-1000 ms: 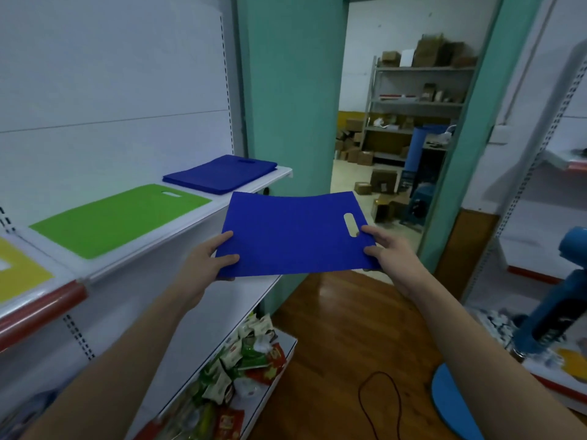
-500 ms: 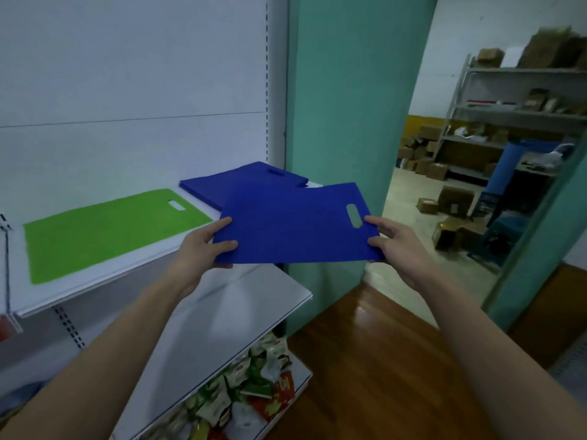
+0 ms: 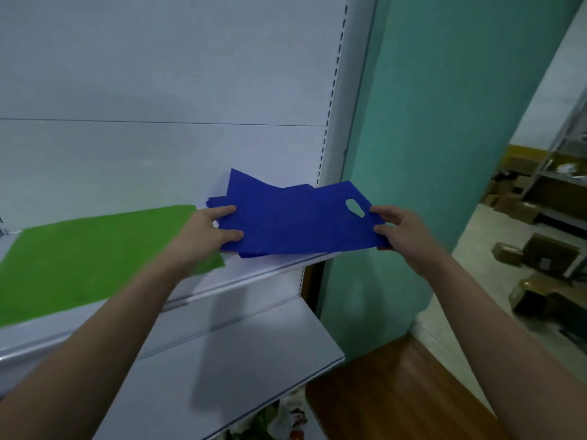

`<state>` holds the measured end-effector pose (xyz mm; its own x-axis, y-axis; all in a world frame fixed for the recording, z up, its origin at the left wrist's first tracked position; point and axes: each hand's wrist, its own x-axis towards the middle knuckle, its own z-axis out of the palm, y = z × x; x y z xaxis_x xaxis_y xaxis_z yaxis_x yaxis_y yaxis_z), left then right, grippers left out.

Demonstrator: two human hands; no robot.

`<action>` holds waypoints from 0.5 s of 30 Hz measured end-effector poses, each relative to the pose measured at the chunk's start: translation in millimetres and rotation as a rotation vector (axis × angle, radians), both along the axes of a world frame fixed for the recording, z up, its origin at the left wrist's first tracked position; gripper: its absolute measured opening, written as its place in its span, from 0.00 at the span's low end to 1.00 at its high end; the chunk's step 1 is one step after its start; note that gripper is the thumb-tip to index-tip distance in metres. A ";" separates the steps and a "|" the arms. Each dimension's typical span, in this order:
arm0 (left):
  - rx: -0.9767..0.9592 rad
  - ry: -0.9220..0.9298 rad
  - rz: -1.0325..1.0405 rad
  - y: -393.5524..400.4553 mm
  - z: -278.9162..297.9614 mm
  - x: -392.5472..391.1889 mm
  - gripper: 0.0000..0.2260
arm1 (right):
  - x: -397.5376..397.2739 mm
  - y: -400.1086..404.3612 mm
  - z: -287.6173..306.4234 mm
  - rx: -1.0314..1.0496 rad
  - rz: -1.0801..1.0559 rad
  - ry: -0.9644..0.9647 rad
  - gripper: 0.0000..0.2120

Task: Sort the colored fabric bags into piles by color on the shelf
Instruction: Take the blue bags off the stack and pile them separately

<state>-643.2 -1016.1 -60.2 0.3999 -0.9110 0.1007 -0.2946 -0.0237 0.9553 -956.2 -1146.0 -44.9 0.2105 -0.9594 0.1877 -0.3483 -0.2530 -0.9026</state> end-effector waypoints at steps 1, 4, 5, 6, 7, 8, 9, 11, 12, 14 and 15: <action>0.020 -0.039 0.035 -4.8 0.9 1.4 0.29 | 5.8 -13.5 -0.3 -0.004 0.013 0.009 0.18; 0.099 -0.165 0.129 -17.7 2.7 1.9 0.29 | 20.4 -51.6 0.6 -0.033 0.045 0.064 0.17; 0.121 -0.192 0.153 -22.1 2.5 0.8 0.28 | 24.9 -64.2 0.5 -0.047 0.062 0.085 0.17; 0.140 -0.213 0.178 -26.2 1.3 -0.4 0.27 | 29.9 -75.5 0.4 -0.057 0.082 0.105 0.16; 0.160 -0.238 0.204 -29.4 -0.2 -2.7 0.27 | 34.4 -86.0 0.0 -0.060 0.102 0.126 0.16; 0.187 -0.276 0.230 -32.4 -1.9 -5.5 0.27 | 38.5 -96.6 -0.6 -0.065 0.113 0.159 0.17; 0.220 -0.327 0.254 -35.1 -3.5 -9.0 0.26 | 41.6 -107.9 -2.2 -0.077 0.117 0.204 0.18; 0.292 -0.422 0.281 -40.9 -6.0 -15.6 0.26 | 45.8 -126.6 -5.1 -0.097 0.129 0.311 0.19; 0.328 -0.456 0.291 -44.5 -6.8 -17.9 0.27 | 47.4 -134.6 -6.2 -0.103 0.141 0.353 0.19; 0.393 -0.533 0.310 -51.4 -7.9 -21.0 0.26 | 50.2 -149.7 -9.5 -0.135 0.175 0.441 0.20; 0.421 -0.573 0.327 -54.1 -7.6 -23.4 0.26 | 51.3 -156.8 -11.5 -0.159 0.192 0.500 0.20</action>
